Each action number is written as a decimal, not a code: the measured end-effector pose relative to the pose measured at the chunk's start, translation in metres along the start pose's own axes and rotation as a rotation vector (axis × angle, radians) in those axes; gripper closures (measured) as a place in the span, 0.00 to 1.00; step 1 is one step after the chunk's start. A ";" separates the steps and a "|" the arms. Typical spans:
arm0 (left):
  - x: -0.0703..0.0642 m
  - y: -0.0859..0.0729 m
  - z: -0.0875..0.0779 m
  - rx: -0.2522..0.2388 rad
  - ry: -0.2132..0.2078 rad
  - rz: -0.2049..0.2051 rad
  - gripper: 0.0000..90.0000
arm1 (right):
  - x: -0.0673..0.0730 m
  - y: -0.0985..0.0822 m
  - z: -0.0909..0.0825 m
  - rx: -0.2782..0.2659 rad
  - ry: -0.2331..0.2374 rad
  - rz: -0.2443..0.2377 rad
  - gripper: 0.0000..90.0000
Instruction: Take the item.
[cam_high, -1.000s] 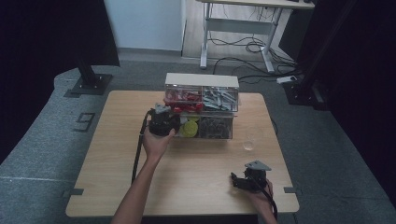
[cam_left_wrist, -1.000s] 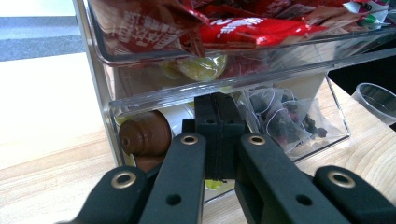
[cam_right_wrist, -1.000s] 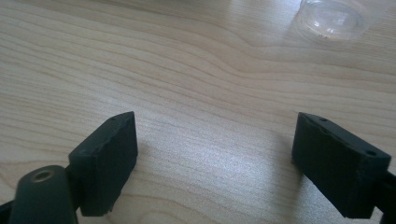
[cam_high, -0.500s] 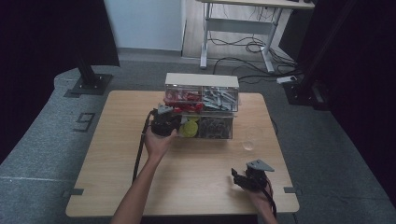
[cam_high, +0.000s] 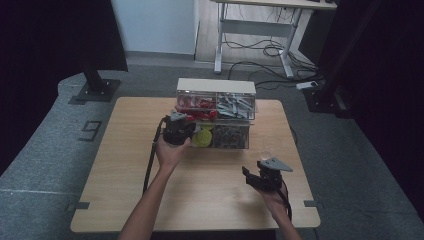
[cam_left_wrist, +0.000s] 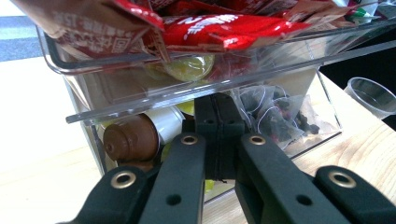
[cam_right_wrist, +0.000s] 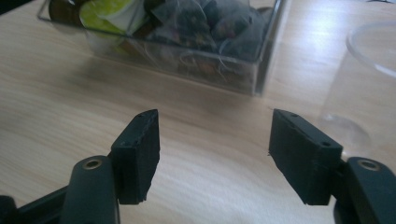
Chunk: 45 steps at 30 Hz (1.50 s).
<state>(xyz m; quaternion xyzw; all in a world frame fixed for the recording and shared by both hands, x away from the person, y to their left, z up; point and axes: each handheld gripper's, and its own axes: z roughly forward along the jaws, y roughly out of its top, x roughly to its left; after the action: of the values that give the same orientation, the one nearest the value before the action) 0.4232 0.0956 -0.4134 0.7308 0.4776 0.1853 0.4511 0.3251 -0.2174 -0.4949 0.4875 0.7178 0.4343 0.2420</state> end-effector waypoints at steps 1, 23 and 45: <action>0.000 0.000 0.000 0.000 0.000 0.000 1.00 | 0.000 0.002 0.001 -0.003 0.005 0.001 0.38; -0.001 0.001 0.002 0.005 -0.006 -0.010 1.00 | 0.003 0.039 0.026 -0.024 0.039 -0.008 0.45; -0.001 0.001 0.000 0.007 -0.006 -0.013 1.00 | 0.005 0.051 0.050 -0.004 0.046 -0.009 0.45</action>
<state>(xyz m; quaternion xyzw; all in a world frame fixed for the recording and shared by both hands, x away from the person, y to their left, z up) 0.4236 0.0948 -0.4125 0.7300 0.4815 0.1786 0.4510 0.3867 -0.1857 -0.4761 0.4738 0.7243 0.4457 0.2285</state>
